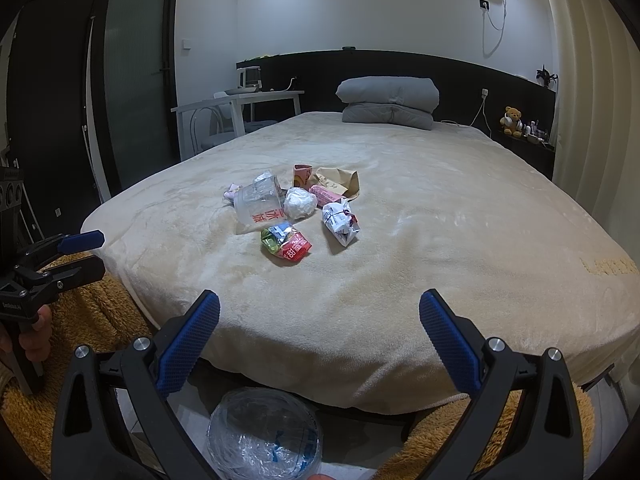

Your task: Collect trash

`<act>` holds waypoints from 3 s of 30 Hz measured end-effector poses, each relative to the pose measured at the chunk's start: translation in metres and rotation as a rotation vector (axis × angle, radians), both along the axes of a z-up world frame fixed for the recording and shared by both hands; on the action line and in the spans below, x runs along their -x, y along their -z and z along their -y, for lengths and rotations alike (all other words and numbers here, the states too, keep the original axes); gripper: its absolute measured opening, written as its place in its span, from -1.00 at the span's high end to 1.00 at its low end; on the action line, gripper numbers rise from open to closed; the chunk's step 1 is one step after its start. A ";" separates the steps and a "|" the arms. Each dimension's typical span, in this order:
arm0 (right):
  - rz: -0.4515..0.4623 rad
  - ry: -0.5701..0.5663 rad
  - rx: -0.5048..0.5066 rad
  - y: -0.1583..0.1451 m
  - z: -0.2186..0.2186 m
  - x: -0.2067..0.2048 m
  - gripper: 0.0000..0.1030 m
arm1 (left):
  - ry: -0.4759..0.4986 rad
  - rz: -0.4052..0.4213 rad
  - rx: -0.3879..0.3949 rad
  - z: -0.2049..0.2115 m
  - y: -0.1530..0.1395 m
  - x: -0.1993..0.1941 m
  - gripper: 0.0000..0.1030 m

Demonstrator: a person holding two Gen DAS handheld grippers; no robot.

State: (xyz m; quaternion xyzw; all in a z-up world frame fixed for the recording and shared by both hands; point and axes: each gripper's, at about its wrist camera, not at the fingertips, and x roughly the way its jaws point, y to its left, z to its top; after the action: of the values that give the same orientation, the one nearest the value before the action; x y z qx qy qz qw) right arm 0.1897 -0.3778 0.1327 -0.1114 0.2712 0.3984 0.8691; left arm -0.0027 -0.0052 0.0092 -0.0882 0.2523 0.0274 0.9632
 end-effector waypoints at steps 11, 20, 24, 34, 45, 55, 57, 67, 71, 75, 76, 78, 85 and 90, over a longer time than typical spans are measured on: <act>-0.019 -0.005 -0.018 0.000 0.003 -0.002 -0.92 | 0.015 0.005 0.015 0.000 0.001 0.001 -0.88; -0.096 -0.017 -0.032 -0.003 -0.003 -0.023 -0.92 | 0.038 -0.041 0.026 -0.006 0.003 -0.013 -0.88; -0.137 -0.031 -0.010 -0.001 -0.015 -0.037 -0.92 | 0.039 -0.089 0.064 -0.016 0.006 -0.031 -0.88; -0.182 -0.090 0.028 -0.001 -0.050 -0.088 -0.92 | -0.025 -0.164 0.293 -0.062 0.009 -0.096 -0.88; -0.202 -0.159 0.098 0.009 -0.100 -0.147 -0.92 | -0.118 -0.252 0.468 -0.106 0.016 -0.188 -0.87; -0.292 -0.182 0.156 0.036 -0.139 -0.198 -0.86 | -0.191 -0.390 0.545 -0.129 0.043 -0.251 -0.87; -0.309 -0.189 0.169 0.043 -0.148 -0.205 -0.83 | -0.202 -0.416 0.550 -0.132 0.047 -0.259 -0.87; -0.350 -0.192 0.239 0.078 -0.178 -0.225 -0.25 | -0.235 -0.511 0.516 -0.134 0.064 -0.284 -0.60; -0.344 -0.194 0.276 0.087 -0.181 -0.224 0.22 | -0.235 -0.486 0.537 -0.138 0.065 -0.281 -0.59; -0.331 -0.193 0.275 0.086 -0.181 -0.221 0.25 | -0.214 -0.463 0.545 -0.139 0.064 -0.277 -0.58; -0.329 -0.192 0.272 0.086 -0.181 -0.221 0.25 | -0.212 -0.455 0.552 -0.140 0.063 -0.275 -0.58; -0.321 -0.181 0.268 0.084 -0.178 -0.220 0.25 | -0.206 -0.442 0.556 -0.142 0.061 -0.272 -0.58; -0.307 -0.147 0.224 0.063 -0.162 -0.203 0.25 | -0.172 -0.362 0.541 -0.139 0.042 -0.246 -0.58; -0.298 -0.132 0.167 0.044 -0.146 -0.183 0.25 | -0.120 -0.274 0.510 -0.126 0.026 -0.219 -0.58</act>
State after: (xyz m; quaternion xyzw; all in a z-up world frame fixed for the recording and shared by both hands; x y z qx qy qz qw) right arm 0.3729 -0.2315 0.0883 -0.1405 0.4215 0.4426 0.7789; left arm 0.2166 0.1209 -0.0166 -0.3376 0.3729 0.0319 0.8637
